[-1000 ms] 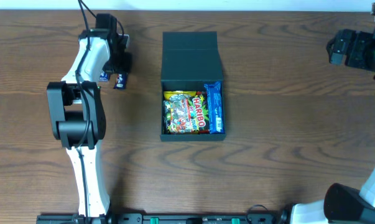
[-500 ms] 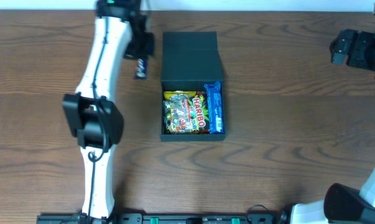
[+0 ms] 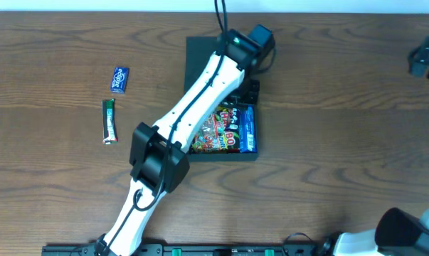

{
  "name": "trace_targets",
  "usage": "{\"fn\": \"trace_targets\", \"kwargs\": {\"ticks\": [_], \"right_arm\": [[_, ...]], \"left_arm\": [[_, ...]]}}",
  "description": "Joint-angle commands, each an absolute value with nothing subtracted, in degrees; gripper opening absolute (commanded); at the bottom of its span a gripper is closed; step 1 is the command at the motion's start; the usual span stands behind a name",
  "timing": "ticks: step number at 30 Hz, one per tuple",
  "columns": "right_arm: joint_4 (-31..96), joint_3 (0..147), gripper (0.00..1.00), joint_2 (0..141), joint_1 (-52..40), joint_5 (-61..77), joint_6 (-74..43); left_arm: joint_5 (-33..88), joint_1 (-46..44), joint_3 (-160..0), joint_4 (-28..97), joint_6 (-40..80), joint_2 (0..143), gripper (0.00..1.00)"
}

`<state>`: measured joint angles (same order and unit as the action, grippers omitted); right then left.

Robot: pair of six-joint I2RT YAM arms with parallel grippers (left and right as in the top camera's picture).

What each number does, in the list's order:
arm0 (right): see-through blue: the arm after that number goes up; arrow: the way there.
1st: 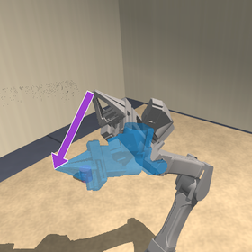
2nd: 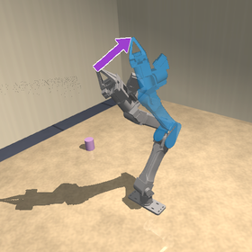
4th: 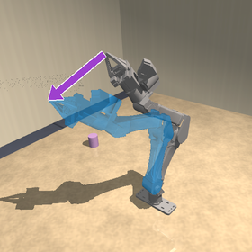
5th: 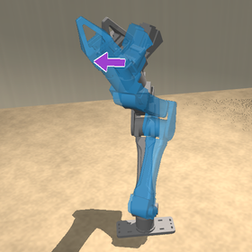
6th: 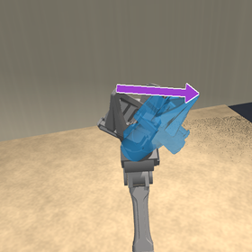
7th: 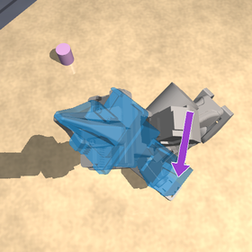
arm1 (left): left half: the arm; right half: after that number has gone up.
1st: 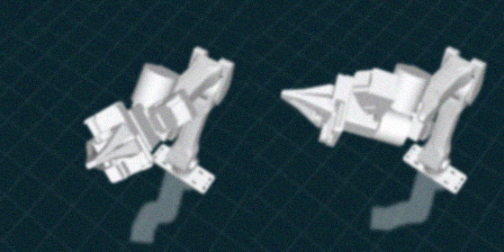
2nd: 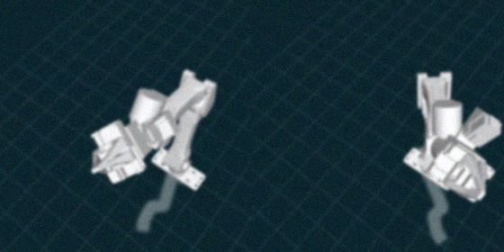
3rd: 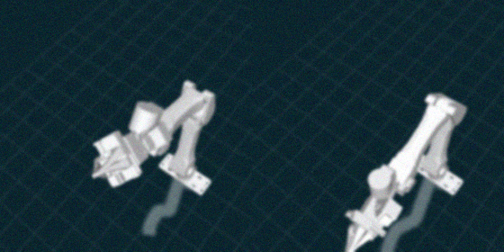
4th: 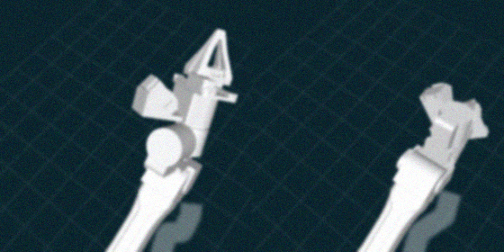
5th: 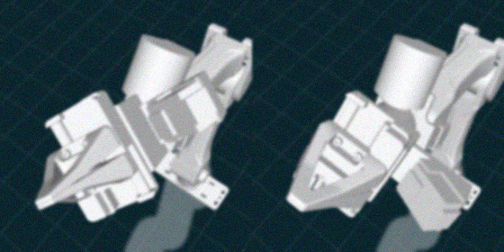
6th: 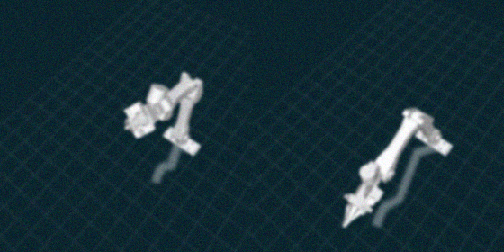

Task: Pack container
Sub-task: 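Carry the Cadbury bar into the box beside the Oreo pack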

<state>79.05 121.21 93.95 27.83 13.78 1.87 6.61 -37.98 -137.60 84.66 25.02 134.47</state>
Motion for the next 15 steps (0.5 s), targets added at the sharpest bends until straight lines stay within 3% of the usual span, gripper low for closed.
{"fn": "trace_targets", "kwargs": {"ticks": [1,5,15], "right_arm": [[79.09,120.95,0.99,93.86,30.46,17.63,1.32],[78.89,120.95,0.99,93.86,31.83,18.87,1.32],[78.89,120.95,0.99,93.86,31.97,19.46,1.32]], "left_arm": [[3.84,-38.5,-137.99,85.67,31.2,134.06,0.06],[-1.04,-39.97,-137.73,89.12,37.32,134.06,0.06],[0.19,-42.89,-132.29,84.73,32.97,134.06,0.06]]}}
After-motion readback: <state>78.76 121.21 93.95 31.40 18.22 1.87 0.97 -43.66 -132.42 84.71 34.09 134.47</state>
